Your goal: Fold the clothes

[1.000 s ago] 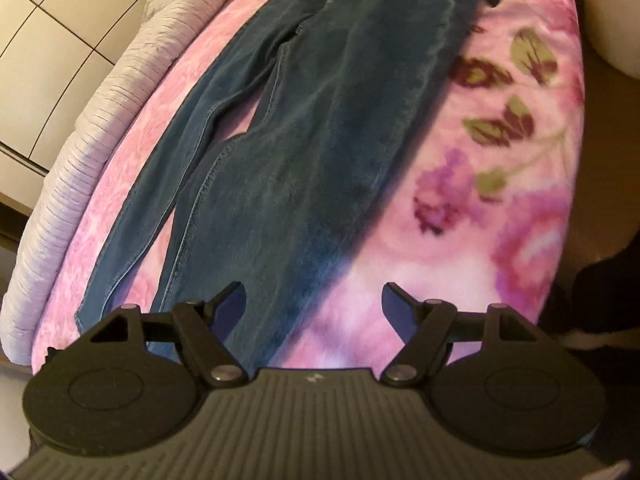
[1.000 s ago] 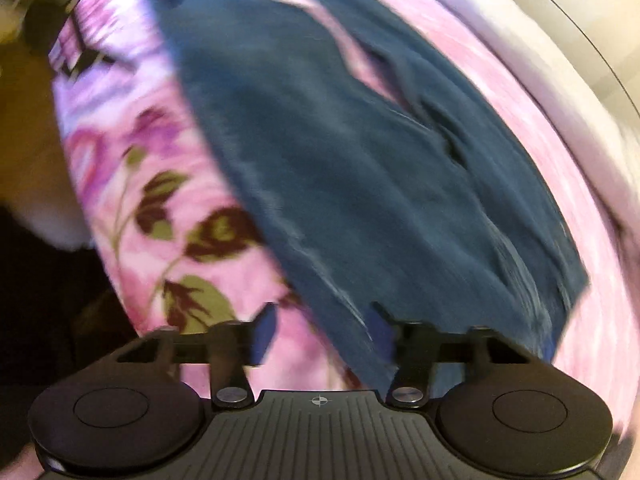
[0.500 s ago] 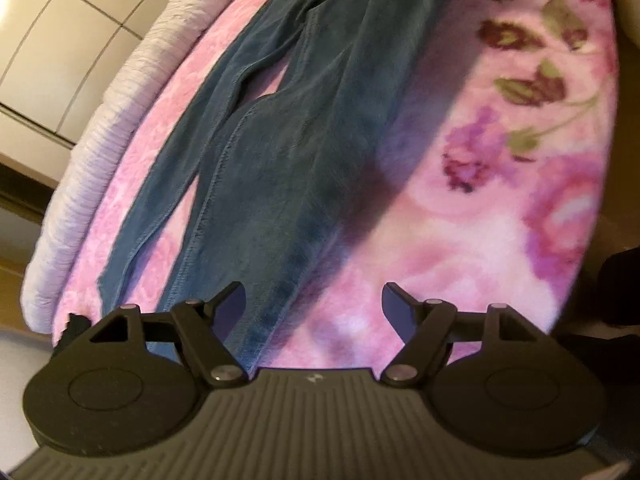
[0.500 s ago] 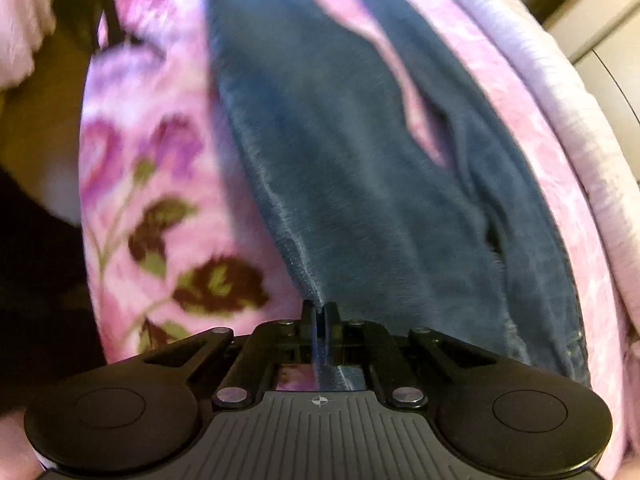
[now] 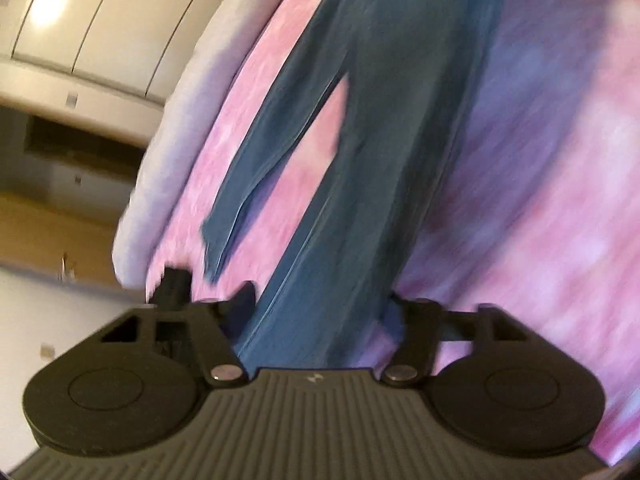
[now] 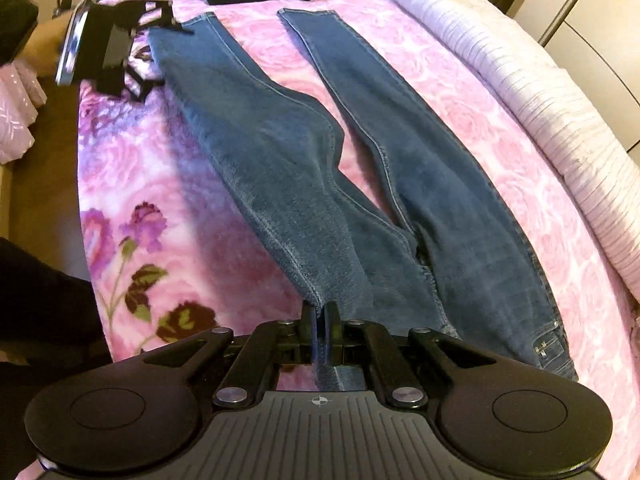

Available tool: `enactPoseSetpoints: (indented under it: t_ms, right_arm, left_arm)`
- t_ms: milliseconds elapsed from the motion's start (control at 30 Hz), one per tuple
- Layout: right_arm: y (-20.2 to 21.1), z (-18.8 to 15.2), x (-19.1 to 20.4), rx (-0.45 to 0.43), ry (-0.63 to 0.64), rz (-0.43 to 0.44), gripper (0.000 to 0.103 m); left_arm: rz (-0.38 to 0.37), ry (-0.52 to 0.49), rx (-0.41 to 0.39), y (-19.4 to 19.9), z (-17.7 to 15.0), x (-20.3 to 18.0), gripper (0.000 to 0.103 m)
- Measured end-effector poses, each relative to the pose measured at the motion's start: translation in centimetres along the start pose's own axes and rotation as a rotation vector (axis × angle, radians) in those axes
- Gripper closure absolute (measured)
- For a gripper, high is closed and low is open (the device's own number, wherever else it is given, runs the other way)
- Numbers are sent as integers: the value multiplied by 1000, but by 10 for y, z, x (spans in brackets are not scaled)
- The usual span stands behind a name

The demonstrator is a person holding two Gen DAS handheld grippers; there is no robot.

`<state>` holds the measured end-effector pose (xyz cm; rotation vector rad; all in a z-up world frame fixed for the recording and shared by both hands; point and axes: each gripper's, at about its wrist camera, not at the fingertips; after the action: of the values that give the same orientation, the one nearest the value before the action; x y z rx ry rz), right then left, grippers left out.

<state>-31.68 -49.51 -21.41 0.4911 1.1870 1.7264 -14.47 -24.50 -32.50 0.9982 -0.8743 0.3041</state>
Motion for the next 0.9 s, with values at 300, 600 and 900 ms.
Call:
enactPoseSetpoints:
  t_ms: [300,600,900]
  right_arm:
    - [-1,-38,26,0,-10,-40,99]
    - [-26,-167,52,272,149,-285,60]
    - [-42,-188,11,288,210,-277,89]
  left_arm:
    - [-107,-21,30,4,-28,29,92]
    - [-141,-39,74,-8,-24,29,94]
    - [-119,-50,95,-7,-8,52,98]
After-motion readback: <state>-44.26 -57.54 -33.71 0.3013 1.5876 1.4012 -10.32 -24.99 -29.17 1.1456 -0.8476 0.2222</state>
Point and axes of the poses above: each gripper's, at about its wrist camera, not at the fingertips, and y roughly against the way its jaws point, x to its left, z to its top, and after that the axes turned 3 degrees about -x, right-handed
